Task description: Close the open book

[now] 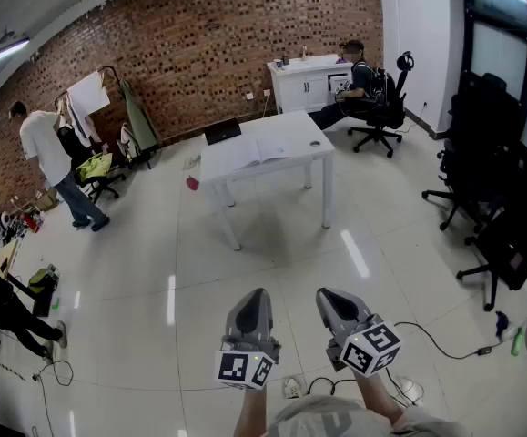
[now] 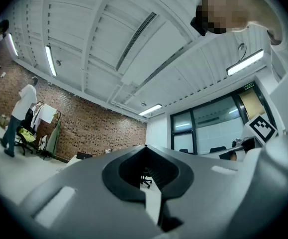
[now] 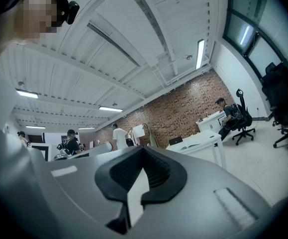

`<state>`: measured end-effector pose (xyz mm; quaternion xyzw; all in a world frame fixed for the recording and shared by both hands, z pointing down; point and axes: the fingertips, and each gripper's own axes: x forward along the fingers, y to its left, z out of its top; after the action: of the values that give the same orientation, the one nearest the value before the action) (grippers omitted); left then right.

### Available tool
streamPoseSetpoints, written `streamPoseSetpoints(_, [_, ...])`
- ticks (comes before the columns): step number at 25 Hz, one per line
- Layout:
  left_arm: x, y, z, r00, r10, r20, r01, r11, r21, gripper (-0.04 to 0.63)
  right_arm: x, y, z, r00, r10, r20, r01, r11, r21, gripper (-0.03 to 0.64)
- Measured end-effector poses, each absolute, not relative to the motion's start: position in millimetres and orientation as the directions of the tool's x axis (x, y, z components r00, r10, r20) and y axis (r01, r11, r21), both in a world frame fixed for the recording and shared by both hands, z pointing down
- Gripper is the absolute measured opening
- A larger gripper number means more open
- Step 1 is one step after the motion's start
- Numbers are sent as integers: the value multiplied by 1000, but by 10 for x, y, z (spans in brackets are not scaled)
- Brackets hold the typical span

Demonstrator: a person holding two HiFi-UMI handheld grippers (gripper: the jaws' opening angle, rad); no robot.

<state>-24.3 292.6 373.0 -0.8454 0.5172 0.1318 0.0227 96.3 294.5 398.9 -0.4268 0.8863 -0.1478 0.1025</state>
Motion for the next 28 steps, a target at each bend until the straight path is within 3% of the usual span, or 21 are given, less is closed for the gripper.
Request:
streamPoseSetpoints(11, [-146,2734,3658,408,-893,-193,-912,-408,-40,14,853,2691,3976,-612,-789,-64,-743,600,-297,3])
streamPoseSetpoints(22, [-648,2531,4155,356,-925,-136,-926,-369,83,14,553,2572,4397,-665,-746,22,-718,632,-292,5])
streamPoseSetpoints(28, [-1295,2144,4185,319,-941,-115,-940,-329,86,14,191,2330,4647,-681,-725,103,-707,614,-350,5])
